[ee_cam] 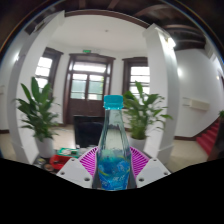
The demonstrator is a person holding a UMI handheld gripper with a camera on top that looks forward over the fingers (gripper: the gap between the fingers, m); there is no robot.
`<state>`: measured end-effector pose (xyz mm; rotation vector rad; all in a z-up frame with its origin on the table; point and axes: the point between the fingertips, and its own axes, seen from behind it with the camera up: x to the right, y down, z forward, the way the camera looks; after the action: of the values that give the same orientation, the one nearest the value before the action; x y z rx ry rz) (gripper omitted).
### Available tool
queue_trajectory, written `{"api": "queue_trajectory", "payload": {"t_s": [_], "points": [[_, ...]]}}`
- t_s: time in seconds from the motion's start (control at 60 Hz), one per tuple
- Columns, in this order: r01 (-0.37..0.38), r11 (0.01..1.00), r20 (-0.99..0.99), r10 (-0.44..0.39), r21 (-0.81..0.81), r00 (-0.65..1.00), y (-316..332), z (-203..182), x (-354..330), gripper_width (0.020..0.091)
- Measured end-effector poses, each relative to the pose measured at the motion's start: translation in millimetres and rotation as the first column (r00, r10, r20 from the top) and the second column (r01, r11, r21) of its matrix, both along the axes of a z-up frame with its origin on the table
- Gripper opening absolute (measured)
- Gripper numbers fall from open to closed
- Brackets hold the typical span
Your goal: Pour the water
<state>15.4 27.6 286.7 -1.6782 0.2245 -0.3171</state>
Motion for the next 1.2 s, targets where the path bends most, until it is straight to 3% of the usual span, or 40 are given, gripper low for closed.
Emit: {"api": "queue_trajectory", "payload": {"t_s": [0.133, 0.267, 0.383, 0.55, 0.783, 0.933, 1.017, 1.2], "points": [[0.167, 0.985, 0.037, -0.166, -0.035, 0.985, -1.9, -36.3, 99.8, 0.0435], [0.248, 0.964, 0.015, -0.248, -0.098, 0.969, -3.4, -96.8, 164.9, 0.0436], [0.268, 0.959, -0.029, -0.271, -0.098, 0.962, -19.9, -135.1, 178.4, 0.0434], [0.222, 0.972, -0.108, -0.229, -0.08, 0.967, -8.9, -181.2, 180.6, 0.0442], [0.217, 0.975, -0.088, -0.22, -0.047, 0.971, -9.4, -176.4, 177.7, 0.0443], [0.227, 0.973, -0.122, -0.231, -0.047, 0.965, -14.3, -176.2, 181.7, 0.0559], [0.216, 0.973, -0.152, -0.225, -0.076, 0.962, -17.0, -186.1, 179.5, 0.0763], [0.207, 0.969, -0.14, -0.225, -0.132, 0.964, -50.2, -201.7, 160.2, 0.0777]]}}
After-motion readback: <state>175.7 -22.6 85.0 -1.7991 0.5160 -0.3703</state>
